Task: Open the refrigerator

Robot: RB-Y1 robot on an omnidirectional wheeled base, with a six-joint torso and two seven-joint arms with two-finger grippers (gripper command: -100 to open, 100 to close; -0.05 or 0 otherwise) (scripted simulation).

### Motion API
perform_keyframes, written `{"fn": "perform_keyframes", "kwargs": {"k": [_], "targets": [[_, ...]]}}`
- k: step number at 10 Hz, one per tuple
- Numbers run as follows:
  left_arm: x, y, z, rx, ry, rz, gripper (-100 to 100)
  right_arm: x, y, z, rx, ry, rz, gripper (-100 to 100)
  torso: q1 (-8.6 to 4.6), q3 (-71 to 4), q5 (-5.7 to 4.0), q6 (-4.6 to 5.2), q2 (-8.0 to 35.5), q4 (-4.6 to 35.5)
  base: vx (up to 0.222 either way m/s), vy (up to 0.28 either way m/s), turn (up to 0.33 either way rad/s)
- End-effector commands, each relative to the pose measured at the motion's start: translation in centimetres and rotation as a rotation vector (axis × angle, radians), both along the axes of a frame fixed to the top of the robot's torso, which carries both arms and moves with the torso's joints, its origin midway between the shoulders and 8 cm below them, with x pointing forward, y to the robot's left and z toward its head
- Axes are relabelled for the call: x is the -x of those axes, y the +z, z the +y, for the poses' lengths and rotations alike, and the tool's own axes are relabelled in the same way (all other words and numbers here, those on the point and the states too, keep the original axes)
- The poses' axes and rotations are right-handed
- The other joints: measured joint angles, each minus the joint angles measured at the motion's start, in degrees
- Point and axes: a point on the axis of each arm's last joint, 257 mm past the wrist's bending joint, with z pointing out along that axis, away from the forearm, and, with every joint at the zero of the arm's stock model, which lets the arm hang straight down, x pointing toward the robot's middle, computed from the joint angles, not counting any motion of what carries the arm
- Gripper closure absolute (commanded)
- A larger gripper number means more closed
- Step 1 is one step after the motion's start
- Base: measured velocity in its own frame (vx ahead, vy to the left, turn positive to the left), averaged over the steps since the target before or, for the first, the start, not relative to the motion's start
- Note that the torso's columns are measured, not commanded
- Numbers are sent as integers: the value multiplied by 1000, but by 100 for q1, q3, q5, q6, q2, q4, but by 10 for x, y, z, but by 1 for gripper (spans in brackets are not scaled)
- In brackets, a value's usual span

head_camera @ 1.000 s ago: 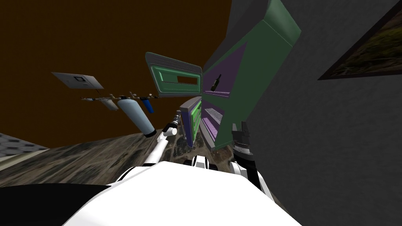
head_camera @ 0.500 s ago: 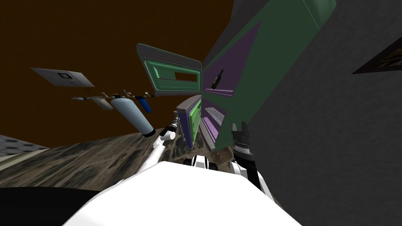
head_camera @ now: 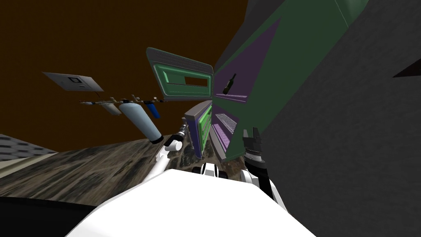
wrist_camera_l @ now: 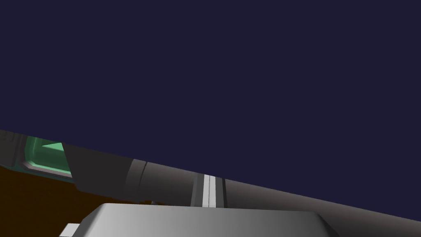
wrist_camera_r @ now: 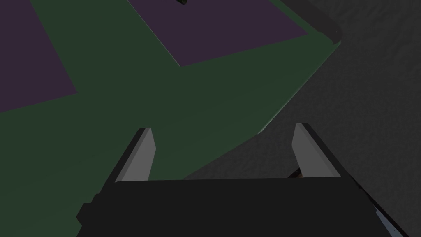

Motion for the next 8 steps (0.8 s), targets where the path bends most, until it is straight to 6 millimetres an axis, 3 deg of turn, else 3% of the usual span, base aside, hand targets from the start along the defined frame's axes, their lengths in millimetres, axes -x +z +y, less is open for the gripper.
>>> {"fn": "perform_keyframes", "kwargs": {"k": [1, 2, 3, 6, 8], "targets": [[15, 15, -3, -10, -6, -27, 100, 0, 0, 0, 0, 0, 0, 0, 11, 13, 2, -6, 21, 7, 3, 4, -15], [16, 24, -6, -12, -11, -46, 100, 0, 0, 0, 0, 0, 0, 0, 14, 22, 1, -12, 35, 13, -7, 6, -1], [27, 6, -18, 16, -35, 7, 100, 0, 0, 0, 0, 0, 0, 0, 10, 23, 0, -14, 35, 14, 122, -39, 160], [53, 10, -15, 5, -27, 6, 100, 0, 0, 0, 0, 0, 0, 0, 9, 9, -1, -13, 18, 7, 94, -21, 21], [55, 33, -22, -1, -40, -40, 100, 0, 0, 0, 0, 0, 0, 0, 13, 34, 1, -15, 52, 19, -7, 2, 1]]}}
